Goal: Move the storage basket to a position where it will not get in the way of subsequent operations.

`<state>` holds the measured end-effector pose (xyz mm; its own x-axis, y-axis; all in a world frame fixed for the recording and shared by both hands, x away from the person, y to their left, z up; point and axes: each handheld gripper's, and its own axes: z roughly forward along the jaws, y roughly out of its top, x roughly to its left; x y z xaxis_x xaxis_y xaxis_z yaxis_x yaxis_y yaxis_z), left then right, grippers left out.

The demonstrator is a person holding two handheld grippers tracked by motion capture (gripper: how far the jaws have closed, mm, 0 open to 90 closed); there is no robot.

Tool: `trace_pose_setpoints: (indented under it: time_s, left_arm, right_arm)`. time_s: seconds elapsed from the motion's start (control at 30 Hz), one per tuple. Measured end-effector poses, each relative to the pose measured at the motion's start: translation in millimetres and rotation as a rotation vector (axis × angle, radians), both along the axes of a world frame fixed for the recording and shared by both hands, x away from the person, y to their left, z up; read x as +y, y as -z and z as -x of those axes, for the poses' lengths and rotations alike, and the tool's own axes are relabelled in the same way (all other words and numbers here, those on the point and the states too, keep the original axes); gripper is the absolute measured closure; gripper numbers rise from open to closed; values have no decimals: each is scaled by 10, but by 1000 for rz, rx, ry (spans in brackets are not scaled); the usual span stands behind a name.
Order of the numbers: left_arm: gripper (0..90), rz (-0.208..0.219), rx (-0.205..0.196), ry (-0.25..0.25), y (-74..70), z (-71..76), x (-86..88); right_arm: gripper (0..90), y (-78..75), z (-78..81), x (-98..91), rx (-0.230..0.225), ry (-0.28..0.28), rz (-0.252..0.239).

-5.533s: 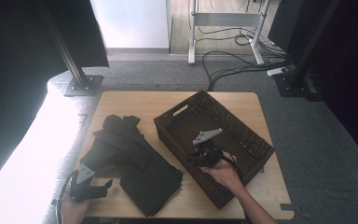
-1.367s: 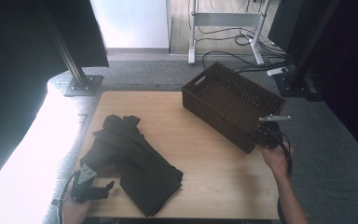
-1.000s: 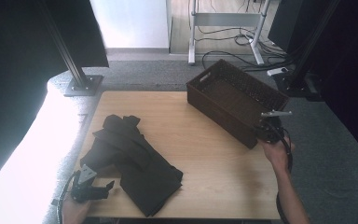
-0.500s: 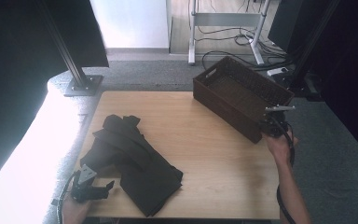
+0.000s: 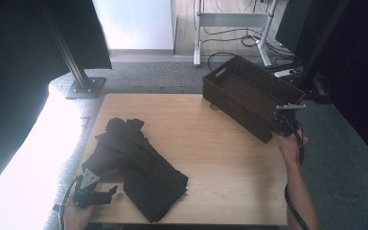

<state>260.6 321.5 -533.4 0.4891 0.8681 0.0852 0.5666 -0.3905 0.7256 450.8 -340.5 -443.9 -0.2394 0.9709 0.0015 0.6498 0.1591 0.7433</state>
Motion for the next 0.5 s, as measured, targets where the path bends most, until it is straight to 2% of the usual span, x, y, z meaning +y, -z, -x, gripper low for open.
trace_pose_setpoints:
  time_s: [0.3, 0.5]
  left_arm:
    - [6, -3, 4, 3, 5, -4, -7]
    - [6, -4, 5, 2, 7, -5, -6]
  right_arm:
    - [687, 4, -92, -98, -9, 11, 11]
    - [681, 7, -126, -153, -11, 29, 0]
